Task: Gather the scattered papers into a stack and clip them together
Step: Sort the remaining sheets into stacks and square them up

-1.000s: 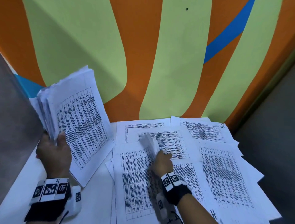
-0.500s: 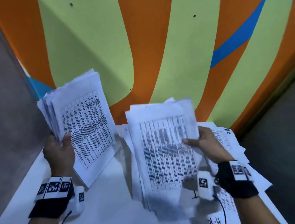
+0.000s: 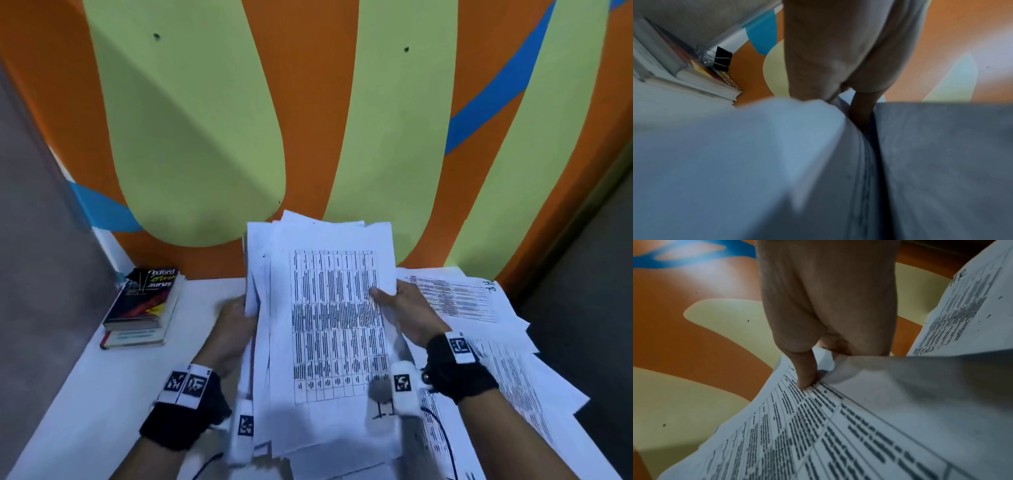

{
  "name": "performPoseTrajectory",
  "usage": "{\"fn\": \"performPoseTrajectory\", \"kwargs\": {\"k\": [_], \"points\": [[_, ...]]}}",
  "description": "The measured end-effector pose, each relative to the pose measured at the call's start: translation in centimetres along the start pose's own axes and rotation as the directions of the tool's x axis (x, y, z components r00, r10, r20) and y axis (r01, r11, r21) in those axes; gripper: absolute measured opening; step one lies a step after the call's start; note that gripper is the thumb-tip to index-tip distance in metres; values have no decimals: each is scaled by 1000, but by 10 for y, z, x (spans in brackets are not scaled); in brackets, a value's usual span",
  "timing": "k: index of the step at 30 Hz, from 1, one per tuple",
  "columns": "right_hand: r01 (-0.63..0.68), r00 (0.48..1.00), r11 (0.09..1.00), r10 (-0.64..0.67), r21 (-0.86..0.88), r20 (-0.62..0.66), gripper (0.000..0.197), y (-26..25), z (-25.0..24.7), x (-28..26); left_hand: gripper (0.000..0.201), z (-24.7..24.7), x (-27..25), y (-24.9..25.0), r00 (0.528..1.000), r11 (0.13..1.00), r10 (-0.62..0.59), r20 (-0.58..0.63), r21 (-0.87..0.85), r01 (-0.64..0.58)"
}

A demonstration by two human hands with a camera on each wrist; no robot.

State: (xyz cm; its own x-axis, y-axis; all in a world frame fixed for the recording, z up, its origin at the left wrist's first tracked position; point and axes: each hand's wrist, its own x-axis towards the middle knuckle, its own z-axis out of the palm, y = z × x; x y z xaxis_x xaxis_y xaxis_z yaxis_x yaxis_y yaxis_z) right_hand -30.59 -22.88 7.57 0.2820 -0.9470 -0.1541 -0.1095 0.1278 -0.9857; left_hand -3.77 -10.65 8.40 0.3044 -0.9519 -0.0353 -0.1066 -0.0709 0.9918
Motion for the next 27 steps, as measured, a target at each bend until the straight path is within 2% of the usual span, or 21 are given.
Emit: {"fn": "performPoseTrajectory", "kwargs": {"k": [3,5,6,7,8,10,12,13,14,15,17,19,20,21,23,24,25,27], "points": [[-18,999,1000,18,1,-36,29,9,7,1,17,7,-4,-2,995,995,-84,59,-56,88],[7,989,1000,-9,-13,-147,24,11,12,0,41,10,-5,-7,983,968,-168,78,-175,179],[25,977,999,-30,-23,-213,19,11,15,0,56,13,-4,-10,982,960,-172,77,-210,184],[56,961,998,-63,-31,-268,14,8,18,-2,66,16,-4,-9,991,974,-117,66,-189,128],[104,944,994,-109,-34,-312,12,3,21,-4,69,20,-4,-7,999,994,-23,22,-106,25],[240,896,970,-240,-46,-373,15,-13,28,-11,51,26,0,2,977,984,170,-130,77,-161],[391,826,919,-372,-44,-423,22,-37,32,-21,39,26,5,15,927,951,302,-224,141,-276],[458,789,888,-427,-41,-442,25,-51,34,-26,46,25,7,21,896,929,364,-255,169,-329],[507,757,861,-470,-44,-454,28,-62,34,-31,63,23,9,25,871,907,415,-263,203,-370],[539,742,841,-501,-49,-445,32,-70,32,-36,75,22,9,29,860,896,435,-267,220,-385],[543,772,838,-525,-57,-359,46,-74,25,-43,71,22,9,32,859,903,423,-290,216,-372],[455,849,881,-473,-128,-236,60,-61,19,-46,48,28,4,30,879,913,396,-267,213,-347],[400,882,898,-431,-184,-192,61,-50,16,-45,39,32,2,25,895,921,379,-235,188,-341],[359,902,904,-400,-231,-164,53,-38,15,-43,40,36,1,19,908,931,358,-216,158,-329],[311,913,904,-370,-295,-170,36,-22,17,-44,50,44,-2,9,908,931,356,-222,161,-326],[301,915,905,-363,-300,-178,36,-16,18,-43,47,49,-4,7,899,926,368,-236,183,-331],[299,912,910,-361,-288,-194,38,-10,19,-41,40,53,-5,9,886,918,387,-255,196,-344],[321,875,906,-396,-278,-279,40,-12,24,-42,24,61,-8,20,848,896,441,-296,207,-393]]}}
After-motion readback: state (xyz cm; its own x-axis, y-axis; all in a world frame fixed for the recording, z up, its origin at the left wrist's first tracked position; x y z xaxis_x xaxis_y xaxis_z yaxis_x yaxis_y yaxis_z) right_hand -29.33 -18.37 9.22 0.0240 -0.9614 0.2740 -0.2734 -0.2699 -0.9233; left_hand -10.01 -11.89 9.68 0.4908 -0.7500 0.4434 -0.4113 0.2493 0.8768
